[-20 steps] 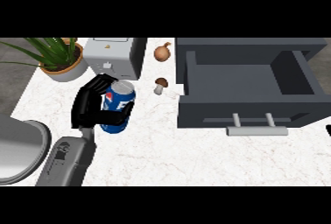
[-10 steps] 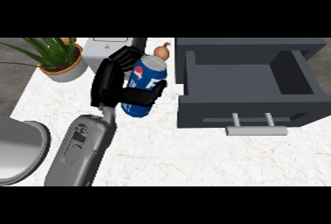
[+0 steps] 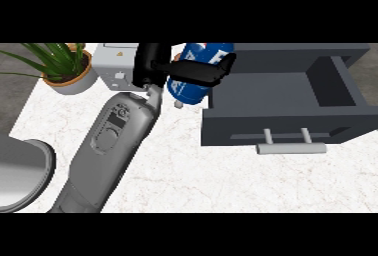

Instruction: Pick up the can, place it into the drawer and close the drawer

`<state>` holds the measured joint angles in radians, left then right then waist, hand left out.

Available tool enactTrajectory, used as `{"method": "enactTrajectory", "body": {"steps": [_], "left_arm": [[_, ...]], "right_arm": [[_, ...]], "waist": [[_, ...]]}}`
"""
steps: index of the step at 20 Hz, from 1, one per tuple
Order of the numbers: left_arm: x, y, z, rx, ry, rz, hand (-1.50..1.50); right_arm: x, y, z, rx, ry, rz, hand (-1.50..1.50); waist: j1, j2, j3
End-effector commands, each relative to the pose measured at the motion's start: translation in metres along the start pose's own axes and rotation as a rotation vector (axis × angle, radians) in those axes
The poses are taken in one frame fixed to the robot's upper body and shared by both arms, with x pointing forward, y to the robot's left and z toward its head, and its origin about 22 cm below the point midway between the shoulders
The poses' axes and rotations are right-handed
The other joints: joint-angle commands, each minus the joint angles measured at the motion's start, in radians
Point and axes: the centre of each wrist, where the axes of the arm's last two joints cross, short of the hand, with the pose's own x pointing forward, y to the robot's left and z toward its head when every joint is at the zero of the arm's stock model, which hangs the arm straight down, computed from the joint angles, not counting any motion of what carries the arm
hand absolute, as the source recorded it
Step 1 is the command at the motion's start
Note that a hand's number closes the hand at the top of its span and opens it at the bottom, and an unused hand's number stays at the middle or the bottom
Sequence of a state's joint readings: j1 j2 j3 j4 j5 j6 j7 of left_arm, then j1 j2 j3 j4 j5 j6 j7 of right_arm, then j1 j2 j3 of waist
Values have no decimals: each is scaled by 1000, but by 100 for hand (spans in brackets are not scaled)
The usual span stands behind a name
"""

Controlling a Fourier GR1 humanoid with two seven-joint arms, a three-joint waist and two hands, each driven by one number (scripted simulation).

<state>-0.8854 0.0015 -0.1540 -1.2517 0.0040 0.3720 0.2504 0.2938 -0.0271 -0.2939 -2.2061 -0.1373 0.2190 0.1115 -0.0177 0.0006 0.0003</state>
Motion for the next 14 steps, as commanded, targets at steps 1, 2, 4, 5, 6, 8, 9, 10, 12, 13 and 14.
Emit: {"method": "enactTrajectory", "body": {"steps": [1, 2, 4, 5, 6, 8, 9, 10, 12, 13, 14], "left_arm": [[14, -12, -26, -9, 11, -3, 150], [38, -18, -21, -16, -8, -15, 150], [52, -42, -23, -10, -2, -18, 150], [46, -51, -32, 4, 6, -43, 150], [51, -39, -44, -6, 11, -29, 150], [55, -54, -46, -6, 31, -40, 150], [49, -52, -53, 7, 13, -48, 150], [54, -62, -51, -1, 19, -44, 150], [56, -68, -54, -2, 17, -61, 150], [32, -62, -50, -15, 47, -47, 150], [51, -66, -63, -1, 25, -72, 150]], "right_arm": [[-1, -3, 1, 19, -1, 13, -150], [-5, -4, 16, 2, 14, -7, -150], [0, -6, 4, 28, -1, 10, -150], [-14, 10, -4, 16, 10, -2, -150], [-1, 5, -9, -3, -17, 12, -150], [-3, -3, 9, -12, -3, -11, -150], [0, -8, 5, 20, -2, -5, -150], [-1, 3, -1, 5, 3, 10, -150], [1, 6, -7, 11, -7, 0, -150], [7, 2, -10, 15, -25, -7, -150], [-3, 2, -12, 21, -13, -4, -150]], "waist": [[-3, 2, 0], [0, -2, 0], [-5, -1, 0], [-12, 3, 1], [-5, 3, 0], [-17, 2, 1], [-20, 5, 1], [-18, 5, 1], [-18, 5, 1], [-16, 5, 0], [-22, 8, 1]]}}
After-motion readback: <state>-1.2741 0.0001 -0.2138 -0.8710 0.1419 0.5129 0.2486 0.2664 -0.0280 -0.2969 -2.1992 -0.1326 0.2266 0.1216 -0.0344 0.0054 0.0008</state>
